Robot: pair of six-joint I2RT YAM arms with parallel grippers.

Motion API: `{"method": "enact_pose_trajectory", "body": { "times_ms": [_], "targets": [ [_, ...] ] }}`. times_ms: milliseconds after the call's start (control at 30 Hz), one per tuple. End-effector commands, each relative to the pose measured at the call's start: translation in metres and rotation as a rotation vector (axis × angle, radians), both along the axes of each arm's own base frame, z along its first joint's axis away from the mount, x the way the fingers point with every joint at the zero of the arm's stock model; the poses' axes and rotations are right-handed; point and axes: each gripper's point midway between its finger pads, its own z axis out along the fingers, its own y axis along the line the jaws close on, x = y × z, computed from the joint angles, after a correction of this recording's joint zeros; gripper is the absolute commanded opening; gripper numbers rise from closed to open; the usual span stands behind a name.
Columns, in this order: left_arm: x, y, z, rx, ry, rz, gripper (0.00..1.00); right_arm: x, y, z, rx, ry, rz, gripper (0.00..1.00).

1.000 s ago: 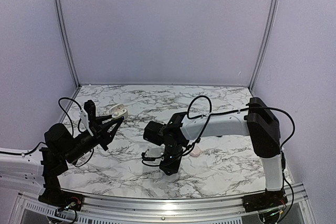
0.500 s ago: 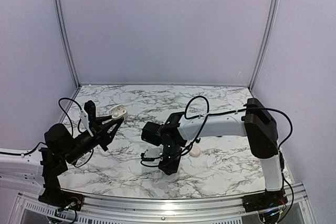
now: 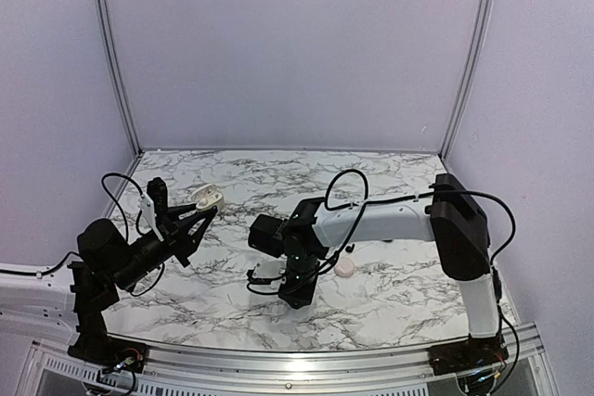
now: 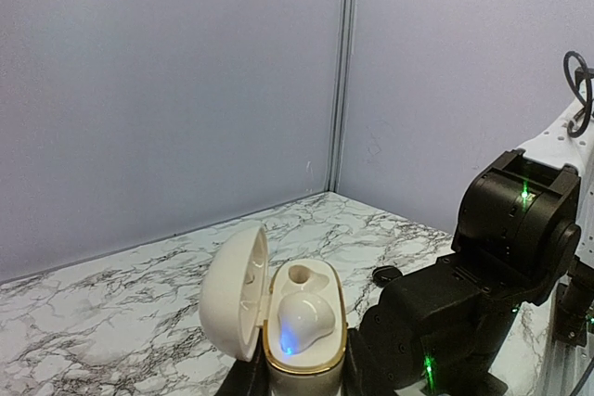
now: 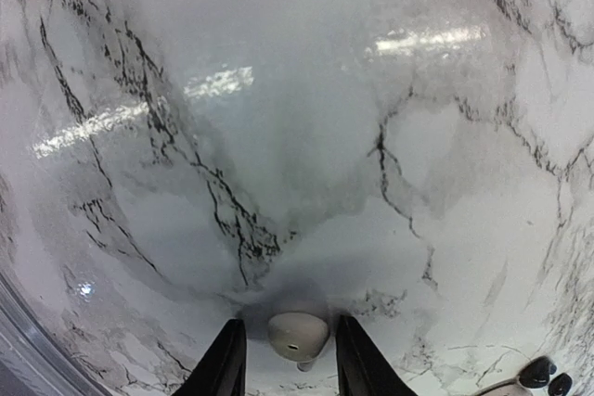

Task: Insert the wireless bluetooth earbuds into the charging case
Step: Move the right earbud to the center of the board, then pick up the right earbud from the center of the board.

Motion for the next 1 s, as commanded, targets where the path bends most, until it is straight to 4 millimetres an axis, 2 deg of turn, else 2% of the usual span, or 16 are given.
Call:
{"method": "enact_pose_trajectory", "body": {
  "times_ms": [0, 600, 667, 733, 967],
  "targets": [
    [0.001, 0.0024, 0.0042, -0.005, -0.015, 0.011, 0.0, 0.0054, 0.0086, -0.0085, 0.02, -0.008, 0.009, 0.35],
    [0.0019, -0.0006, 0.0035, 0.001, -0.011, 0.004, 0.0, 0.0062, 0.0068, -0.0116, 0.004, -0.01, 0.009, 0.24],
    [0.0019, -0.001, 0.0029, 0.002, -0.01, 0.004, 0.0, 0.007, 0.0077, -0.0114, 0.004, -0.012, 0.007, 0.25],
    [0.002, -0.0014, 0.003, 0.002, -0.009, 0.002, 0.0, 0.0074, 0.0087, -0.0114, -0.003, -0.012, 0.006, 0.31],
    [0.0011, -0.0006, 0.0036, 0.001, -0.013, 0.001, 0.0, 0.007, 0.0063, -0.012, -0.043, -0.005, -0.011, 0.3]
  ]
}}
